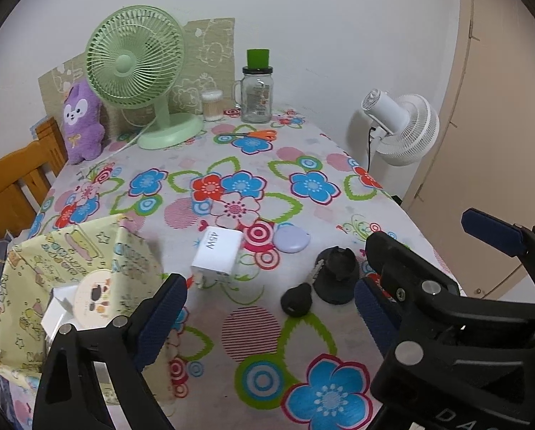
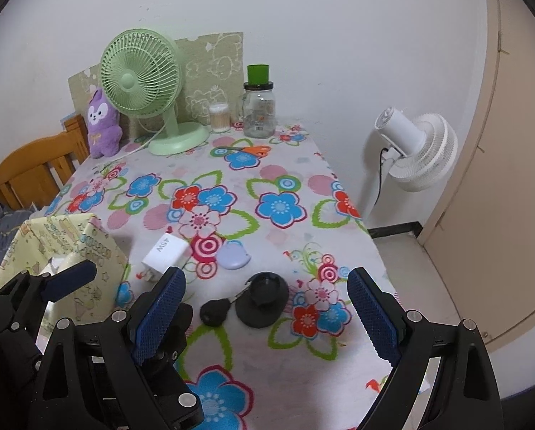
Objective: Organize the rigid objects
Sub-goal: 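Withdraw both grippers from the gift box back over the table items, then grasp the black car key with the left gripper while the right gripper grasps the black round stand, then carry the car key with the left gripper while the right gripper carries the stand toward the gift box, then lower the key into the gift box with the left gripper while the right gripper lowers the stand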
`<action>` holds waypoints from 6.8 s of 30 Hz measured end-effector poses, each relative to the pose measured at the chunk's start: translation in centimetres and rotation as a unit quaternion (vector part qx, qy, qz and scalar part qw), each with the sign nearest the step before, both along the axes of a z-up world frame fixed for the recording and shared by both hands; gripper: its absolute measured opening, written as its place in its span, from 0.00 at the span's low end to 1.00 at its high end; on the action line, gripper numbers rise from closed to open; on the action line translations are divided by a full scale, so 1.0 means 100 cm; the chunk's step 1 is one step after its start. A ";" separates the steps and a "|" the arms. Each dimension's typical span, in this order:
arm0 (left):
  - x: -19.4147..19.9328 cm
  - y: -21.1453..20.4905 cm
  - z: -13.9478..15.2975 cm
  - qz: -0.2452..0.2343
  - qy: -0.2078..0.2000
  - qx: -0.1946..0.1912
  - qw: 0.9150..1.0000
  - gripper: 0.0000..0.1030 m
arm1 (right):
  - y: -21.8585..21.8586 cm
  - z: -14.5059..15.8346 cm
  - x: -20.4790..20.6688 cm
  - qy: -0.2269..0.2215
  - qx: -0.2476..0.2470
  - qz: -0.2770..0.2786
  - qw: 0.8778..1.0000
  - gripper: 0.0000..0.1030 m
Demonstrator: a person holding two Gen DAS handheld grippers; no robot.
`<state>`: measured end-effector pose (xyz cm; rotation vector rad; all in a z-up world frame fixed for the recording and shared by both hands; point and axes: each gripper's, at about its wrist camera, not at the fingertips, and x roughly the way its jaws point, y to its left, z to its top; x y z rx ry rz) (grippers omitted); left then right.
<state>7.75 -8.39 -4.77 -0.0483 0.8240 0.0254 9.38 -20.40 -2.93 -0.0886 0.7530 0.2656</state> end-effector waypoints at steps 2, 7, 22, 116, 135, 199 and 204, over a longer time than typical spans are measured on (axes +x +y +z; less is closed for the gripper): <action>0.002 -0.004 -0.004 -0.003 0.005 -0.001 1.000 0.92 | -0.004 -0.003 0.000 -0.004 0.003 -0.002 1.000 0.91; 0.007 -0.012 -0.015 -0.010 0.013 0.003 1.000 0.92 | -0.012 -0.013 0.002 0.000 0.007 -0.005 1.000 0.91; 0.020 -0.021 -0.052 -0.029 0.036 0.027 0.999 0.88 | -0.017 -0.052 0.014 0.011 -0.024 -0.011 1.000 0.91; -0.003 0.001 -0.045 -0.042 0.029 0.016 0.999 0.31 | 0.001 -0.063 0.005 0.051 -0.001 -0.017 0.999 0.39; -0.023 0.029 0.005 -0.022 -0.019 0.022 0.999 0.31 | 0.026 -0.019 -0.016 0.011 -0.013 0.001 1.000 0.39; -0.040 0.178 0.029 0.059 -0.019 0.019 0.998 0.31 | 0.182 0.018 -0.020 -0.019 -0.028 0.112 0.993 0.39; -0.041 0.188 0.020 0.066 -0.010 0.015 0.998 0.31 | 0.194 0.013 -0.019 -0.014 -0.033 0.120 0.992 0.39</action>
